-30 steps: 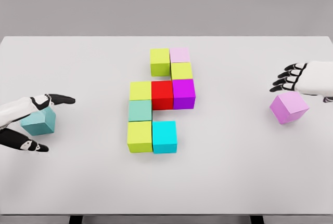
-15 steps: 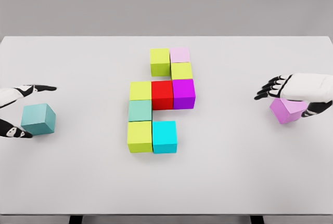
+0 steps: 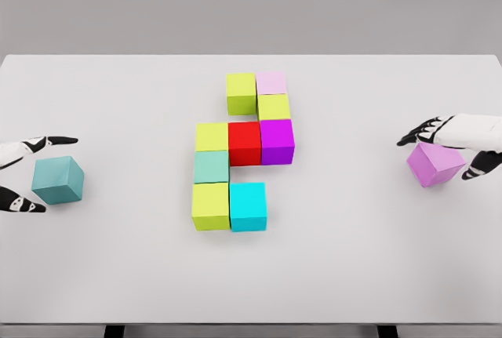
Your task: Assemble the squares on the desktop into the number 2
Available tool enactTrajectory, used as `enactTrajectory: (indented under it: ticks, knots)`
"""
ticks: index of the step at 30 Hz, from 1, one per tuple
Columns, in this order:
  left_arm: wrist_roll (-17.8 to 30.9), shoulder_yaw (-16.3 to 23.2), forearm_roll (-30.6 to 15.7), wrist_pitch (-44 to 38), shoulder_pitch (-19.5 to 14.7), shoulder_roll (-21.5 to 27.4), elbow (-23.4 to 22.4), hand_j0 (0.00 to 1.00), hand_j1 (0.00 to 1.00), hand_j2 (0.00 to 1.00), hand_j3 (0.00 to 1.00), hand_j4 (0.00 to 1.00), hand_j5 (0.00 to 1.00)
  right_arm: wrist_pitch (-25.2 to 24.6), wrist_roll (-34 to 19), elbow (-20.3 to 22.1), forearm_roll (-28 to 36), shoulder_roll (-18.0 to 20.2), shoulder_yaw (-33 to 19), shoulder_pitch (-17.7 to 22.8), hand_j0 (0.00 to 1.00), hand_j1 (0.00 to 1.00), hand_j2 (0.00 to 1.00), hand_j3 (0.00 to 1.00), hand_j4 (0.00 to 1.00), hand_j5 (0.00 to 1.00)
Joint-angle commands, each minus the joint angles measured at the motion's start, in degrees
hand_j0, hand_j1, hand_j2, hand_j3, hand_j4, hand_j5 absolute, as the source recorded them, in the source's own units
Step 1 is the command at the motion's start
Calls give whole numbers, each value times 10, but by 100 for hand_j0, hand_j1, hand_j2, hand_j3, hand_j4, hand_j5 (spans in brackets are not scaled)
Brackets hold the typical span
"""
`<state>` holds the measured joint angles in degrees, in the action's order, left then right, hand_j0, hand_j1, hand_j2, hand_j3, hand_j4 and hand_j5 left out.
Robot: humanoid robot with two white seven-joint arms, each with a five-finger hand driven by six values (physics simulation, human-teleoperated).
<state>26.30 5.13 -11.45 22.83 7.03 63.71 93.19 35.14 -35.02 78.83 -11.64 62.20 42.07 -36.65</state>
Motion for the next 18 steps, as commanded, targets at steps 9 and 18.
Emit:
enactTrajectory:
  ticks: [9, 18]
  knots:
    - [0, 1, -3, -4, -1, -3, 0, 99, 99, 99, 99, 99, 99, -1, 0, -40, 3, -14, 1, -1, 100, 100, 100, 100, 100, 100]
    - [0, 1, -3, -8, -5, -11, -13, 99, 99, 99, 99, 99, 99, -1, 0, -40, 3, -22, 4, -1, 88, 88, 88, 88, 88, 88]
